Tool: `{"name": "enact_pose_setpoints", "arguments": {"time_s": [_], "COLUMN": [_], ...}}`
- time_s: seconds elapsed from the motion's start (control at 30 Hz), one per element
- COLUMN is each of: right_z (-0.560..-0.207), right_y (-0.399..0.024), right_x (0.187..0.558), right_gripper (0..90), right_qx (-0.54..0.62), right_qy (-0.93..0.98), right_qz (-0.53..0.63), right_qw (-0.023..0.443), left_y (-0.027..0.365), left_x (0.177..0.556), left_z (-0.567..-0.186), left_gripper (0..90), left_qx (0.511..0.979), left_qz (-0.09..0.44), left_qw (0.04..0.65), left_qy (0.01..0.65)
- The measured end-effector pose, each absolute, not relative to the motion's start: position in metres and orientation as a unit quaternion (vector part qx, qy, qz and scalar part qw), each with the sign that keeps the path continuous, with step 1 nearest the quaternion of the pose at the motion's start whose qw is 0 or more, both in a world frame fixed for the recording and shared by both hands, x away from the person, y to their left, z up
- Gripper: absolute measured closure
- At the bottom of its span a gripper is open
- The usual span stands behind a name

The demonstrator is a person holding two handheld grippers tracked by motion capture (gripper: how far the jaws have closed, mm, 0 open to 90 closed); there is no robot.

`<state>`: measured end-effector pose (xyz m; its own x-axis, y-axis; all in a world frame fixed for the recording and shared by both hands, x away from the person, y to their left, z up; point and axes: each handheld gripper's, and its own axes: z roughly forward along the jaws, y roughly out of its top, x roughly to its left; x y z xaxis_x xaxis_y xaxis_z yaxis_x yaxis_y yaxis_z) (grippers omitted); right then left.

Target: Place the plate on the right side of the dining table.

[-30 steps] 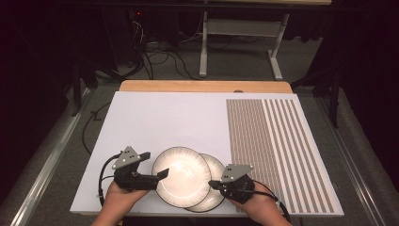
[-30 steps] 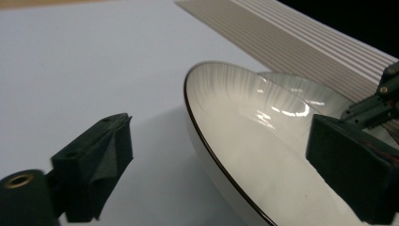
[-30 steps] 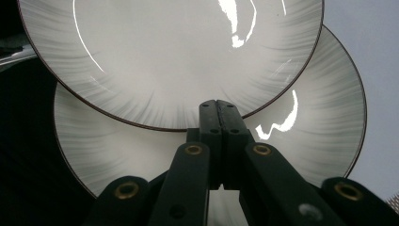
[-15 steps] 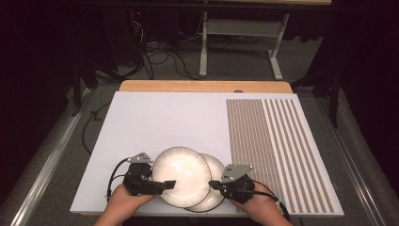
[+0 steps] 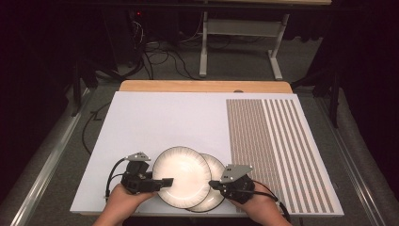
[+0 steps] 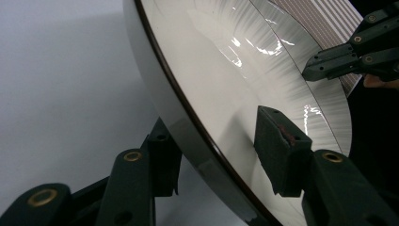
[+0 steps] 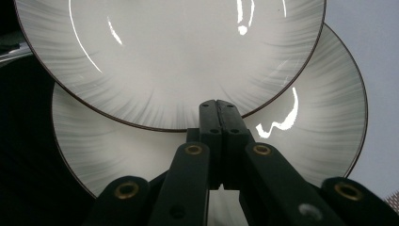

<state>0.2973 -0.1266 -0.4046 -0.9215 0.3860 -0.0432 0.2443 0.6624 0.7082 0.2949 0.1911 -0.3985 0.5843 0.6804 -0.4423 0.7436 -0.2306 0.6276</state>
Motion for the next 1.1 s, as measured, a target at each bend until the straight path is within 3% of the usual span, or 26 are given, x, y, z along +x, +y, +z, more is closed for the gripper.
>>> {"name": "enact_pose_setpoints", "arguments": {"time_s": [1.1], "right_z": [-0.398], "right_y": [-0.136], "right_x": [0.295], "right_gripper": [90.0], "right_qx": [0.188], "right_qy": [0.892], "right_qz": [0.395], "right_qw": [0.116], "left_y": [0.203], "left_x": [0.296], "left_z": [-0.397], "left_gripper": [70.5], "left_qx": [0.742], "left_qz": [-0.057], "left_qw": [0.478], "left_qy": [0.467]}}
